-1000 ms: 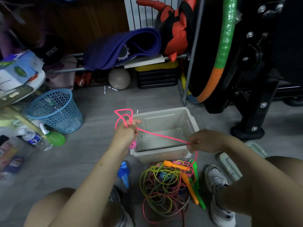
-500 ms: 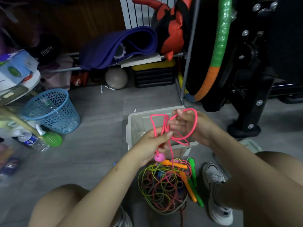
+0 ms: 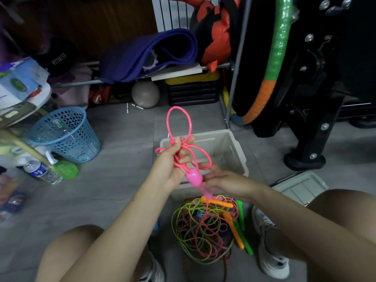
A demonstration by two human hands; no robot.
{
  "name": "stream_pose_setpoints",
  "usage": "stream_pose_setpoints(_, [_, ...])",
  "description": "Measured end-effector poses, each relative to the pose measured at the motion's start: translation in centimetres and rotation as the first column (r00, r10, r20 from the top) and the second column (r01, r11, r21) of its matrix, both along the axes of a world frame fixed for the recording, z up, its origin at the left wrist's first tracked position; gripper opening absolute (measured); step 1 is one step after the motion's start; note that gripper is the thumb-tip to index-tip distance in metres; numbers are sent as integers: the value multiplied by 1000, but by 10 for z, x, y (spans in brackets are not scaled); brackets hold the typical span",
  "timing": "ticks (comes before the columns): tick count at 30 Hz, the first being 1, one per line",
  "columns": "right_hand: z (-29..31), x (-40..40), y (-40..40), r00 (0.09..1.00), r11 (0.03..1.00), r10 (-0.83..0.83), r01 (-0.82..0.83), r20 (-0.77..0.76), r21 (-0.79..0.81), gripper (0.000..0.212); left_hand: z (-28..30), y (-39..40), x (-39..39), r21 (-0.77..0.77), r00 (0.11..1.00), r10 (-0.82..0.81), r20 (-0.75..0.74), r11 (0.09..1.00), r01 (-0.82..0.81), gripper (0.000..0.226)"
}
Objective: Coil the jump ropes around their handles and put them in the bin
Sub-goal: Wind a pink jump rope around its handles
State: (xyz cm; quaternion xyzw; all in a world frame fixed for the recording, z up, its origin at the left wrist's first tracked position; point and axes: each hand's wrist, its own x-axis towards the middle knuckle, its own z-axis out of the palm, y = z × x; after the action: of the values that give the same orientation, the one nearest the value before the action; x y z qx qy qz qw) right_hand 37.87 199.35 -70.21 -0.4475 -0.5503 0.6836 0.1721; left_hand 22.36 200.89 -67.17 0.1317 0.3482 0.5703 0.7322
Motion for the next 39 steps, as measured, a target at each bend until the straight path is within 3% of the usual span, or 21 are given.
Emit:
stream_pose_setpoints(3, [1,7,3,999,999,2,-4,-46,-51,26,-1,5,-13,-3,991,90,-99,996,-91,21])
stream_pose_setpoints(5, [1,17,10,997,998,17,-21,71,53,2,-2,9,-25,4,973,144,-178,989,-146,32])
stream_pose_setpoints(7, [6,28,18,964,983,95,-131,248,132,15,-2,11,-37,32,946,205,-250,979,-203,32])
stream_pose_setpoints(9, [14,39,21,856,943,244,-319,456,94,11,-2,11,-47,62,909,260,-324,965,-254,27])
stream_pose_setpoints(10, [19,45,23,750,890,339,-451,568,64,11,-2,11,-49,62,894,272,-355,962,-268,27])
stream_pose_setpoints(12, [24,55,28,525,770,380,-636,761,55,17,-3,8,-52,46,851,268,-451,960,-278,29])
stream_pose_setpoints(13, [28,58,28,490,759,359,-649,794,57,20,-4,7,-51,37,823,255,-507,961,-275,30])
stream_pose_setpoints(14, [32,61,28,562,805,330,-587,758,85,22,-6,5,-50,30,792,232,-564,965,-261,29])
stream_pose_setpoints(15, [33,61,28,697,872,275,-471,662,133,23,-8,4,-47,21,759,194,-622,973,-231,28])
stream_pose_setpoints(17, [38,57,27,953,964,62,-135,298,230,22,-14,1,-39,-11,702,89,-707,991,-136,25])
stream_pose_setpoints(18, [42,53,26,996,976,-34,16,79,218,21,-16,-1,-32,-24,682,35,-731,997,-78,24])
stream_pose_setpoints(19, [47,49,27,988,979,-99,118,-118,168,21,-19,-4,-26,-26,665,-6,-746,999,-20,24])
stream_pose_setpoints(21, [52,41,29,924,977,-152,195,-352,89,24,-22,-12,-12,1,644,-64,-762,995,100,23])
stream_pose_setpoints(24, [49,28,31,861,963,-205,263,-465,61,23,-22,-25,9,49,685,-161,-711,960,276,14])
stream_pose_setpoints(27, [43,23,35,832,925,-294,372,-470,79,20,-17,-27,15,13,713,-272,-646,930,367,31])
stream_pose_setpoints(28, [43,23,36,822,915,-318,396,-473,73,22,-16,-25,14,16,673,-283,-683,916,401,27])
stream_pose_setpoints(31, [41,26,37,787,900,-384,435,-482,-6,25,-18,-19,7,-11,424,-243,-872,878,479,9])
stream_pose_setpoints(32, [40,26,35,810,899,-395,439,-433,0,25,-20,-17,5,4,413,-204,-888,894,449,14])
stream_pose_setpoints(34, [38,26,28,907,911,-372,398,-199,111,27,-18,-13,3,62,559,-131,-819,948,313,17])
stream_pose_setpoints(36, [37,24,18,964,948,-247,218,101,233,34,-14,-10,1,82,757,-96,-646,978,193,17])
stream_pose_setpoints(39, [26,22,7,884,953,87,-209,460,221,46,-10,-10,3,1,920,-118,-374,992,128,18])
